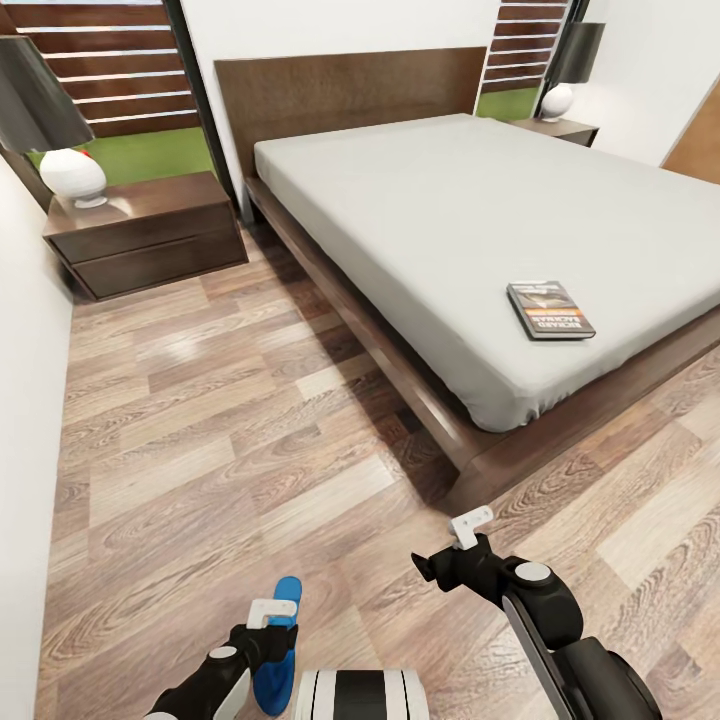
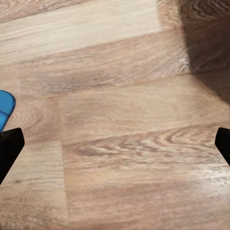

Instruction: In the bedroom, move the book from the bed onto either nightstand, and place the two sandals side by side next to the bed.

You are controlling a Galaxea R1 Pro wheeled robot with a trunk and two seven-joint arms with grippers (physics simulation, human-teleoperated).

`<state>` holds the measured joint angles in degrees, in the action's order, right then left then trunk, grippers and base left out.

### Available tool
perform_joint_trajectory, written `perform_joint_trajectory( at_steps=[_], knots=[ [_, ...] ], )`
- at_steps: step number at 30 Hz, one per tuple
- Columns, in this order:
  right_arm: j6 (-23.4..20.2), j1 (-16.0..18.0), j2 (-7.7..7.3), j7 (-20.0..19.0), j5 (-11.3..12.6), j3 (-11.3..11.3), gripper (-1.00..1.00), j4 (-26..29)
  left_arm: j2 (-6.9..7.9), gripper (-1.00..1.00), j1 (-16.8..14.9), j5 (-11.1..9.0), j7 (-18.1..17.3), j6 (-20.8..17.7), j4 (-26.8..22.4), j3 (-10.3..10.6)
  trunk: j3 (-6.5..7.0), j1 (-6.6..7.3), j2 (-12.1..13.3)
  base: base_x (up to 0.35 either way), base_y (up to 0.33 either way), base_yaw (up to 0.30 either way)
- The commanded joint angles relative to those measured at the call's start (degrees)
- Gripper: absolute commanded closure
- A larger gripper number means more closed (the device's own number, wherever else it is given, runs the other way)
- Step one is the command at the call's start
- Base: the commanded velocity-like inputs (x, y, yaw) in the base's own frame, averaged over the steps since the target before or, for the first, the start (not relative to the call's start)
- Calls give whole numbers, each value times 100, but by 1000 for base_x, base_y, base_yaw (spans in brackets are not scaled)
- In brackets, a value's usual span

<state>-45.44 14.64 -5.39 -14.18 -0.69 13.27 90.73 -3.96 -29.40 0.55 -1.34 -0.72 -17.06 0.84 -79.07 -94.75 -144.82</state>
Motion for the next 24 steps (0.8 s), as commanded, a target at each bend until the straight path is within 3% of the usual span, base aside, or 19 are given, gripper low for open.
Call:
perform_joint_trajectory(
  at_steps=[1, 6, 12, 20, 24],
  knots=[
    [-26, 3, -4, -15, -9, 3, -100, 6, 1, -100, -1, 6, -9, -8, -5, 9, -4, 1, -1, 0, 0, 0],
    [-26, 3, -4, -15, -10, 4, -100, 6, -2, -100, -3, 6, -13, -11, -17, 11, -4, 1, -1, 0, 0, 0],
    [-27, 3, -1, -13, -10, 8, -100, 6, 0, -100, -4, 0, -15, -24, -152, 12, -137, -14, -9, 0, 0, 0],
    [-27, 3, -1, -7, -10, 9, -100, 6, 25, -100, 2, -11, -15, -105, -436, 13, -137, -14, -9, 0, 0, 0],
    [-27, 3, -4, -6, -10, 9, -100, 6, 37, -100, 5, -11, -16, -120, -465, 13, -225, -25, -15, 0, 0, 0]
  ],
)
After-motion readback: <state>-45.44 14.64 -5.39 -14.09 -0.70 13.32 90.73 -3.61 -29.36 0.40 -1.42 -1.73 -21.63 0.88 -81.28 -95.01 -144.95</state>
